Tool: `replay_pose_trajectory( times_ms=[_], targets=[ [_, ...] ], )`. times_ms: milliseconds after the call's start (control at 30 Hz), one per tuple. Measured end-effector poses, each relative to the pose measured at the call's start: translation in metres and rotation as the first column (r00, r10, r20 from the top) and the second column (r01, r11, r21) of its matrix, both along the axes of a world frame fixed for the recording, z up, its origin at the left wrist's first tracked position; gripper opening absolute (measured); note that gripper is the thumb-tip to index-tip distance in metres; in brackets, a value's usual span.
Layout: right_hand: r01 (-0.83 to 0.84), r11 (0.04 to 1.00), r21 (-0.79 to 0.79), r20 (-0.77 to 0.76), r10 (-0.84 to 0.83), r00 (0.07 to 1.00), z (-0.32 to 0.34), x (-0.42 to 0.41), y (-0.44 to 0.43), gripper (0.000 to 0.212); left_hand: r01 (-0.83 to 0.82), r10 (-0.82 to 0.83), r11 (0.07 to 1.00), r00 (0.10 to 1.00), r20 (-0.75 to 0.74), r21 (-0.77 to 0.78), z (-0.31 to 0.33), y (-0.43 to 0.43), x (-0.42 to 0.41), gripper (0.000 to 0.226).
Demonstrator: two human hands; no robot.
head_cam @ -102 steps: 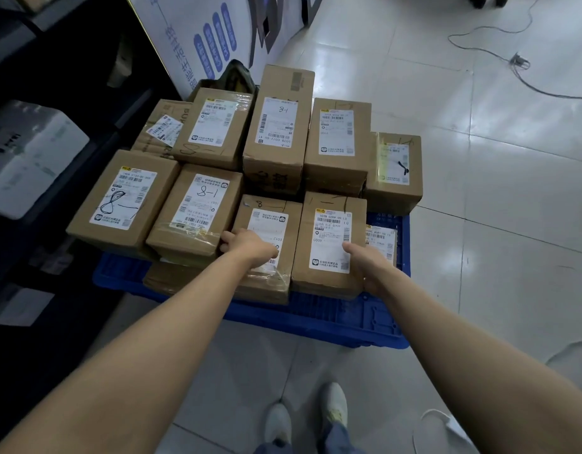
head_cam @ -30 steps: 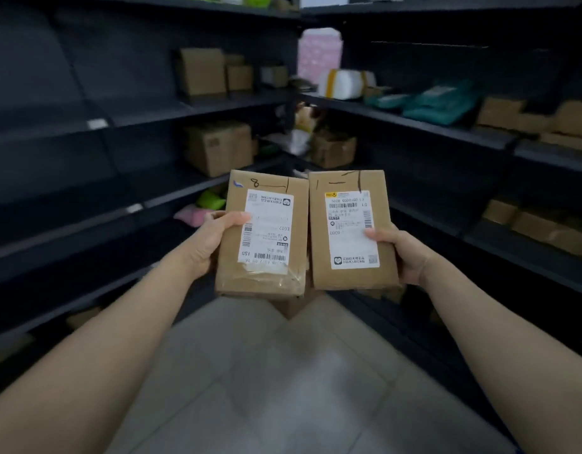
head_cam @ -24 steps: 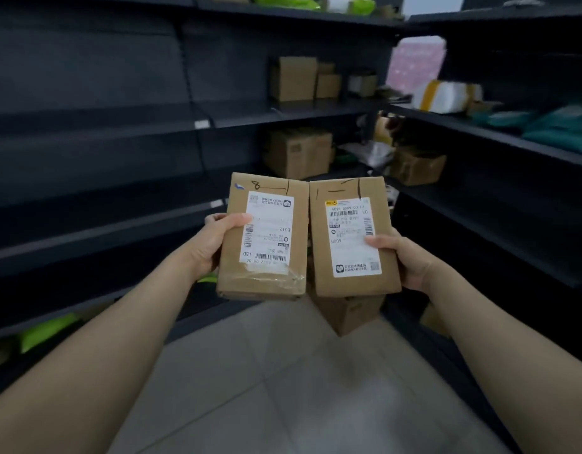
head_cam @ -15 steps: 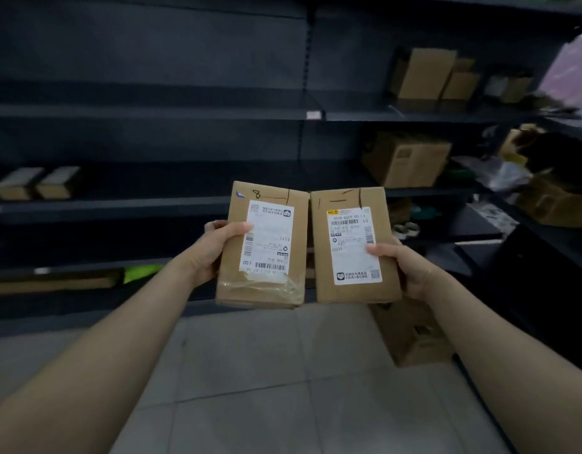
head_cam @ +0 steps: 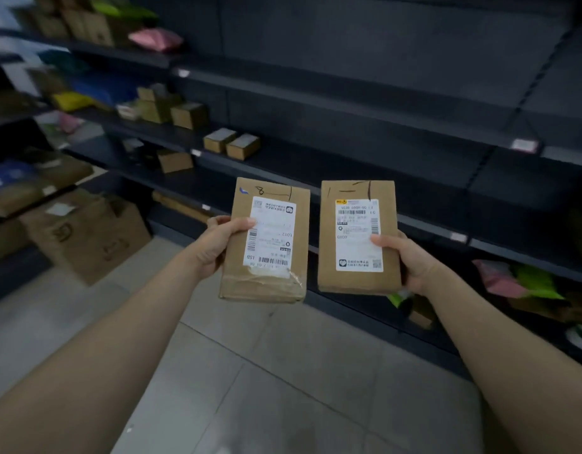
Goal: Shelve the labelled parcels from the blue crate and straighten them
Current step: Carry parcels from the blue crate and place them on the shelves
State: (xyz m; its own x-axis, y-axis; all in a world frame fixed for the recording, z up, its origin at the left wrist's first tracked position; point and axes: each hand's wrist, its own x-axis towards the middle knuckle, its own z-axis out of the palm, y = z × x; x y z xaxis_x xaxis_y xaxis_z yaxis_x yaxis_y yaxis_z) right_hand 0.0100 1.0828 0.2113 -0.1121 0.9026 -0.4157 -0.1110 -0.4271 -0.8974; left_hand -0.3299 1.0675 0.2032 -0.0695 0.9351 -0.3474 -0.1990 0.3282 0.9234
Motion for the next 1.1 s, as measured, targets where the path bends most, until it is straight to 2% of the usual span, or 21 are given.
replay_pose_trajectory(
  times_ms=[200,467,700,800,900,967,1100],
  targets=[
    [-0.096,0.995,0.008,0.003,0.096,0.995,-0.003,-0.095,0.079,0.078,-0.1,0.099,0.995,0.995,0.009,0.012,-0.011,0.043,-0.087,0.082],
    [-0.048,0.997,-0.053,-0.047,0.046,0.998,-0.032,-0.228,0.174,0.072,-0.144,0.144,0.989,0.989,0.029,0.01,-0.012,0.131,-0.204,0.074],
    [-0.01,0.997,-0.071,-0.024,0.009,1.0,-0.041,-0.258,0.244,0.072,-0.115,0.116,0.993,0.991,0.064,-0.018,-0.022,0.202,-0.241,0.085],
    [-0.028,0.997,-0.072,-0.001,0.028,1.0,-0.049,-0.263,0.283,0.054,-0.091,0.093,0.995,0.994,0.051,-0.048,-0.033,0.24,-0.248,0.078],
    [-0.038,0.996,-0.086,0.015,0.039,0.999,-0.058,-0.267,0.332,0.036,-0.089,0.091,0.994,0.995,0.032,-0.057,-0.042,0.284,-0.256,0.084],
    [-0.036,0.995,-0.098,0.023,0.038,0.999,-0.063,-0.27,0.373,0.039,-0.083,0.085,0.994,0.996,0.016,-0.07,-0.047,0.32,-0.262,0.09],
    [-0.03,0.994,-0.106,0.056,0.037,0.998,-0.072,-0.277,0.449,0.06,-0.134,0.133,0.988,0.991,-0.016,-0.081,-0.051,0.382,-0.27,0.086]
  ],
)
